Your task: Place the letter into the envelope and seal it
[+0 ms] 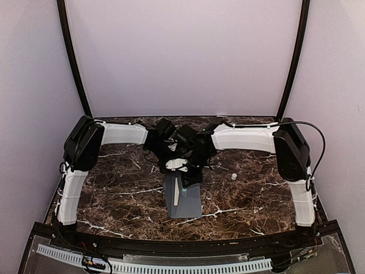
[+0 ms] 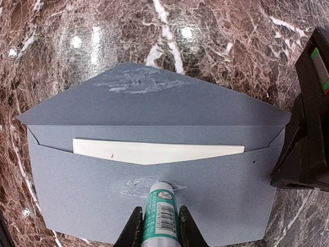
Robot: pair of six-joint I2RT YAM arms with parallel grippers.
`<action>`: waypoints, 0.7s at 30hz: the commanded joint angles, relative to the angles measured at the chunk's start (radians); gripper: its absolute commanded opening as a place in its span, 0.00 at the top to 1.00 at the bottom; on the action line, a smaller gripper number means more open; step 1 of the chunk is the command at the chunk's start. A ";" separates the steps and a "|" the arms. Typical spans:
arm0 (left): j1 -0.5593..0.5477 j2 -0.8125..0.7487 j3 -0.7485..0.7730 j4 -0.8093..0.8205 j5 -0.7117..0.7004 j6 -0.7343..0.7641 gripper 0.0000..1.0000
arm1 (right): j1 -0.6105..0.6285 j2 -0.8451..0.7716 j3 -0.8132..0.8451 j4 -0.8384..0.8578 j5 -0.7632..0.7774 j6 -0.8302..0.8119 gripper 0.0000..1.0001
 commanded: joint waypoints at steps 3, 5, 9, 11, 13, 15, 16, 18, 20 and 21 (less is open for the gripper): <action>-0.010 0.030 -0.001 -0.081 -0.033 0.009 1.00 | 0.011 0.026 -0.007 -0.034 0.035 -0.027 1.00; -0.009 0.030 -0.001 -0.082 -0.033 0.009 1.00 | 0.023 0.016 -0.021 -0.053 0.009 -0.042 1.00; -0.008 0.031 -0.001 -0.082 -0.038 0.009 1.00 | 0.046 0.002 -0.042 -0.087 -0.034 -0.051 1.00; -0.007 0.034 -0.001 -0.082 -0.038 0.009 1.00 | 0.053 -0.003 -0.047 -0.099 -0.047 -0.052 1.00; -0.006 0.036 0.000 -0.082 -0.037 0.008 1.00 | 0.056 -0.008 -0.050 -0.113 -0.073 -0.057 1.00; -0.005 0.037 0.001 -0.082 -0.038 0.007 1.00 | 0.056 -0.008 -0.049 -0.131 -0.094 -0.058 1.00; -0.004 0.039 0.001 -0.083 -0.038 0.007 1.00 | 0.057 -0.009 -0.049 -0.139 -0.099 -0.058 1.00; -0.003 0.040 0.001 -0.083 -0.038 0.007 1.00 | 0.059 -0.009 -0.052 -0.146 -0.108 -0.061 1.00; -0.003 0.041 0.001 -0.084 -0.039 0.007 1.00 | 0.060 -0.015 -0.058 -0.149 -0.119 -0.063 1.00; -0.002 0.042 0.001 -0.084 -0.039 0.007 1.00 | 0.061 -0.017 -0.060 -0.149 -0.121 -0.063 1.00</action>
